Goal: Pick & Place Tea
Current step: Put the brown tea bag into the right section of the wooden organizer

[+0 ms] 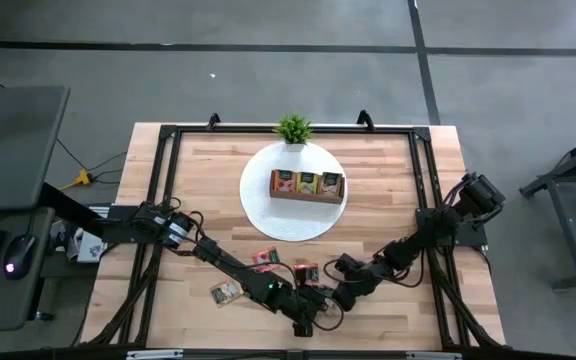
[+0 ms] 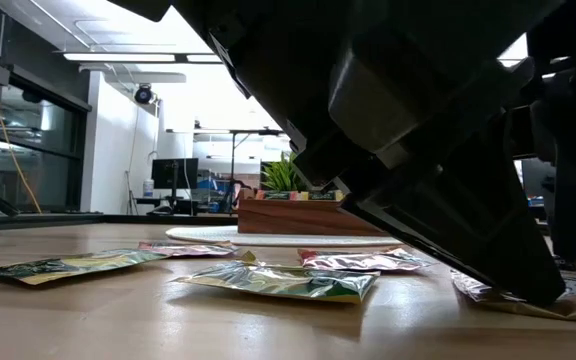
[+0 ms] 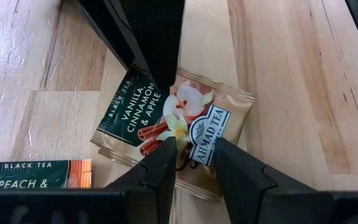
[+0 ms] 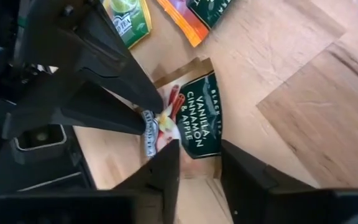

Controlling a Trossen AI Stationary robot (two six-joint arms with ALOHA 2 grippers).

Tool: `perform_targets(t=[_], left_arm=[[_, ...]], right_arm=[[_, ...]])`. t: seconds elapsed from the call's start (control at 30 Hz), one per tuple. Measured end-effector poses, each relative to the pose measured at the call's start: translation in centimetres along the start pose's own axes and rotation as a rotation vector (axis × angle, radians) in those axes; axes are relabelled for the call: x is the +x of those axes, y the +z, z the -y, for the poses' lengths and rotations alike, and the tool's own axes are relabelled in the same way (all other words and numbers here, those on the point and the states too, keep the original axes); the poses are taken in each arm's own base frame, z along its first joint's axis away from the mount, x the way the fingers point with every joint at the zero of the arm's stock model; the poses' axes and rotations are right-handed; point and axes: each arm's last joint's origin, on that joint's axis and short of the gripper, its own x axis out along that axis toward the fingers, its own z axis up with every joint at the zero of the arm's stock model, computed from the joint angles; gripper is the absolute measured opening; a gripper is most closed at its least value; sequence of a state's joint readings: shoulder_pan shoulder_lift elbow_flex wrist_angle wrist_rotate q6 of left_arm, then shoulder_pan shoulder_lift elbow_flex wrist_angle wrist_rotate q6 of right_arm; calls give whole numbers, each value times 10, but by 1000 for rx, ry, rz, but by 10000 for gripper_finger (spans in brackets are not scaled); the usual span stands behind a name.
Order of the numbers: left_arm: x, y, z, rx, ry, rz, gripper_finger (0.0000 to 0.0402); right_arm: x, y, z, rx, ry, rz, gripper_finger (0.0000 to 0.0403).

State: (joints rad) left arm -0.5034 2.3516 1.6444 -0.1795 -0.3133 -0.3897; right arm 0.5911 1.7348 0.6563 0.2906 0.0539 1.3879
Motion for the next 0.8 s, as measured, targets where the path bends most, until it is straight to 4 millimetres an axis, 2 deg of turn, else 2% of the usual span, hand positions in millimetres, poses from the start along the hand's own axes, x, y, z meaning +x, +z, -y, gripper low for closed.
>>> perform_targets(t=[0.13,0.2,0.5,0.7,0.8], left_arm=[[0,0,0,0,-1,0,111],[0,0,0,0,-3,-1,110],[1,1,-1,0,-51,-14,110],[-16,18,-7,67,-159,-18,110],[-30,22,-14,98,-150,-73,110]], right_arm=[[0,0,2,-48,-14,-3,25],[0,0,2,-76,-15,-5,8],[0,0,4,-97,-44,-15,2],[0,-1,7,-111,-77,-15,1],[-1,-1,9,-115,-88,-16,1]])
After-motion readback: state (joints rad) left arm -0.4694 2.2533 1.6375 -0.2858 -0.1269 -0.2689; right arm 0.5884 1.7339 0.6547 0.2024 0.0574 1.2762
